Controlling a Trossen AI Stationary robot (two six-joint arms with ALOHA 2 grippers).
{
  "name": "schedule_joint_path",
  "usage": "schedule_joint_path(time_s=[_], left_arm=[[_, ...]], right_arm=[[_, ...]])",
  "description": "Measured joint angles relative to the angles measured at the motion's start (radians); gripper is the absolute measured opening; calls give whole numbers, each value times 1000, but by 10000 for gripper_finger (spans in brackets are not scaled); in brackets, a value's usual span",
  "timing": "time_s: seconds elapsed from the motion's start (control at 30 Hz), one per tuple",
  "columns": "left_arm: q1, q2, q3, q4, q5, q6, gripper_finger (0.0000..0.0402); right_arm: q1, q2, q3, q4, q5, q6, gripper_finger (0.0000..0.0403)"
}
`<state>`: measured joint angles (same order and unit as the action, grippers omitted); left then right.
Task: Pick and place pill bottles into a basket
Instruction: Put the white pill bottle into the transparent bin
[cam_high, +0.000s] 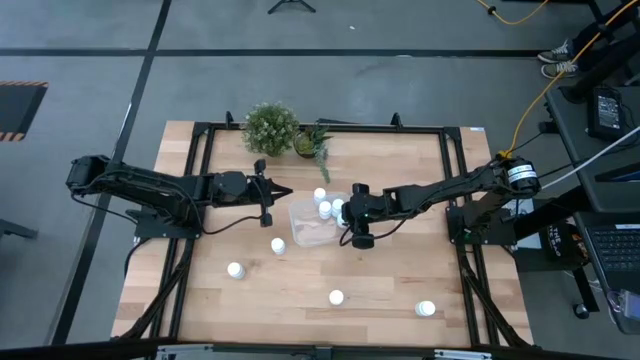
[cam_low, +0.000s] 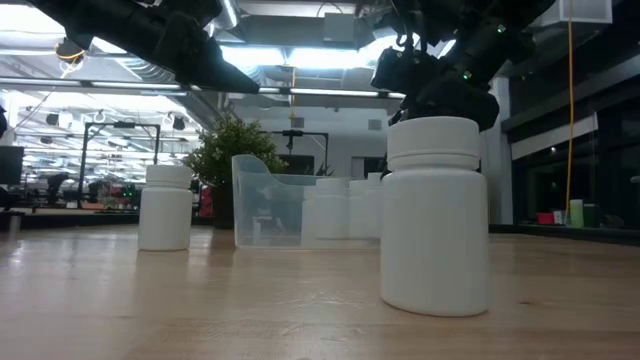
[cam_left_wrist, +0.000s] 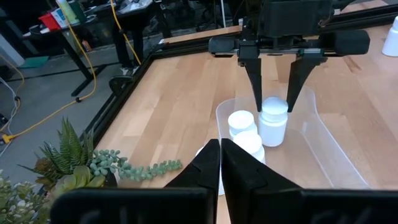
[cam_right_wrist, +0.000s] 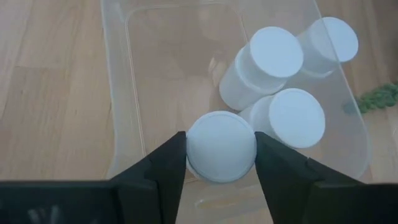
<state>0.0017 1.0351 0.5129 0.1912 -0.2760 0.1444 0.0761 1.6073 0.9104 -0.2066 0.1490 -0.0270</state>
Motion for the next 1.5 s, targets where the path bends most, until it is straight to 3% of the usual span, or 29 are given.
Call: schedule_joint_path(time_s=[0.27,0.47,0.77,1.5], left_arm=[[0,0,0,0,0,0,11],[0,0,0,0,0,0,6],[0,0,0,0,0,0,5],[0,0,0,0,0,0,6]], right_arm=[[-1,0,0,0,0,-3,229],[-1,0,0,0,1,-3,231],[-1,0,0,-7,86,-10,231],[0,-9,49,-17,60,-44,232]])
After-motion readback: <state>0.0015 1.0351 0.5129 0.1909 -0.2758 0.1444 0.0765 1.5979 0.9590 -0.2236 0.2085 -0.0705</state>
